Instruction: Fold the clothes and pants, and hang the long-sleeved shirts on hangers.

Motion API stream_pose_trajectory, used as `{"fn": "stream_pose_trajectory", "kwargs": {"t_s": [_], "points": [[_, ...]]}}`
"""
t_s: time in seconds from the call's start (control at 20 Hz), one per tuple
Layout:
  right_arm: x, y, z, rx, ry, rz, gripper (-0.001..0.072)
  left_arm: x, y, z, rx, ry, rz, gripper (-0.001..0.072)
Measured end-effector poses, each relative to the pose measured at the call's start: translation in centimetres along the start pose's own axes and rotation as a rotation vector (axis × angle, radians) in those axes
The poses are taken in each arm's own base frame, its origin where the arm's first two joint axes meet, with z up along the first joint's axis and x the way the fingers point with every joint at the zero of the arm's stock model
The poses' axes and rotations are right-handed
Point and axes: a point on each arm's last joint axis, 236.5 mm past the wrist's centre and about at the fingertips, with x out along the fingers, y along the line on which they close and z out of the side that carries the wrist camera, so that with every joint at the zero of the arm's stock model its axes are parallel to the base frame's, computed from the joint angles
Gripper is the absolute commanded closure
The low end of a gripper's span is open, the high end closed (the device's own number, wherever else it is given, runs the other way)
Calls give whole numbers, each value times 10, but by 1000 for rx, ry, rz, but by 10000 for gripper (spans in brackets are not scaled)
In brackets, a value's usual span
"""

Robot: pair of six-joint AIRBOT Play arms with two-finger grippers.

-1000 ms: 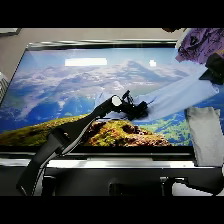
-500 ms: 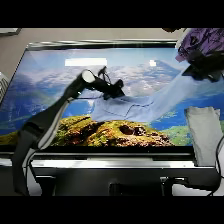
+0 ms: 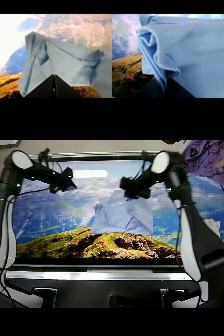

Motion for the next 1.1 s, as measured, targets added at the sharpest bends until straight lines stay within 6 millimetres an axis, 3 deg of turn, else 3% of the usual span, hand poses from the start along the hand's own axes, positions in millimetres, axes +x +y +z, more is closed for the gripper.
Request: {"fn": "stream_pose_trajectory", "kwargs": {"t_s": [0.1, 0.25, 0.55, 0.65, 0.75, 0.8, 0.95, 1.05, 1.1], "points": [[32, 20, -15, -27, 37, 5, 676, -21, 17, 6, -4, -24, 36, 691], [75, 35, -34, -48, 84, -2, 675, -40, 34, 9, -11, -39, 77, 690], [129, 36, -50, -37, 142, -9, 674, -50, 45, 9, -11, -40, 105, 690], [139, 37, -55, -27, 161, 0, 639, -51, 45, 9, -10, -38, 107, 690], [145, 41, -58, -18, 172, 18, 441, -51, 46, 9, -11, -38, 109, 690], [147, 43, -58, -16, 173, 31, 375, -51, 47, 9, -11, -38, 111, 690], [147, 56, -56, -26, 165, 85, 341, -51, 47, 8, -11, -35, 111, 690], [136, 64, -47, -33, 139, 129, 332, -51, 47, 8, -12, -34, 112, 690], [126, 64, -38, -30, 117, 147, 292, -50, 48, 7, -13, -31, 113, 690]]}}
